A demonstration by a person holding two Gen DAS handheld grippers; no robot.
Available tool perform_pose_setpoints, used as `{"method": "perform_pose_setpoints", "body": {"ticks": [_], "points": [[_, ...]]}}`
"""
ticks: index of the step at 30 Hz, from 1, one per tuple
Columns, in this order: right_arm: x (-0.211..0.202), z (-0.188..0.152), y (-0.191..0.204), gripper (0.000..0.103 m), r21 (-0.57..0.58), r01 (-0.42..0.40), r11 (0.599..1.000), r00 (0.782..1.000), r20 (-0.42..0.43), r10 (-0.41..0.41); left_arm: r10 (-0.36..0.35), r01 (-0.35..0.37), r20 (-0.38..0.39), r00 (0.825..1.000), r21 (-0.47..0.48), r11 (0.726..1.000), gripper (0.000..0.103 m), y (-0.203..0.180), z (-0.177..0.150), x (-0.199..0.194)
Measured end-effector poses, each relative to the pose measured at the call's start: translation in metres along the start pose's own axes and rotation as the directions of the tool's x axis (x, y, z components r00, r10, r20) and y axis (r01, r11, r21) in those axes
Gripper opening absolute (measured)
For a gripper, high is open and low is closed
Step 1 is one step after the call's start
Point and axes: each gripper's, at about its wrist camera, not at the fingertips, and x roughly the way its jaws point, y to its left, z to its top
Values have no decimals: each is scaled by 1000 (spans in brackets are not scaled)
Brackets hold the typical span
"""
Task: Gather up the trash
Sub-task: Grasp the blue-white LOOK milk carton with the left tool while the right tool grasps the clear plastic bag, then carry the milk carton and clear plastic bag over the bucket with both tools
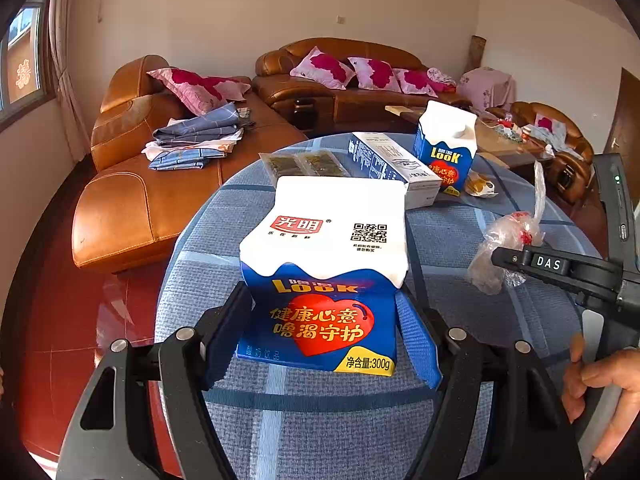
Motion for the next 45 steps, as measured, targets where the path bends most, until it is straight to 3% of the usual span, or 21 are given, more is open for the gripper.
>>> {"method": "perform_pose_setpoints", "body": {"ticks": [15,29,45], "points": [[-47,-25,4,27,-176,32,984,998,66,-20,16,-16,-2,1000,-23,1000,71,-2,-5,-6],[-85,-58,-8,27,-193,-34,981,998,42,43,-34,33,-21,999,-32,999,71,-26,-21,-26],[-137,-94,-60,28,-183,31,983,996,90,-14,-118,119,-15,993,36,992,71,-84,-44,-65]]}}
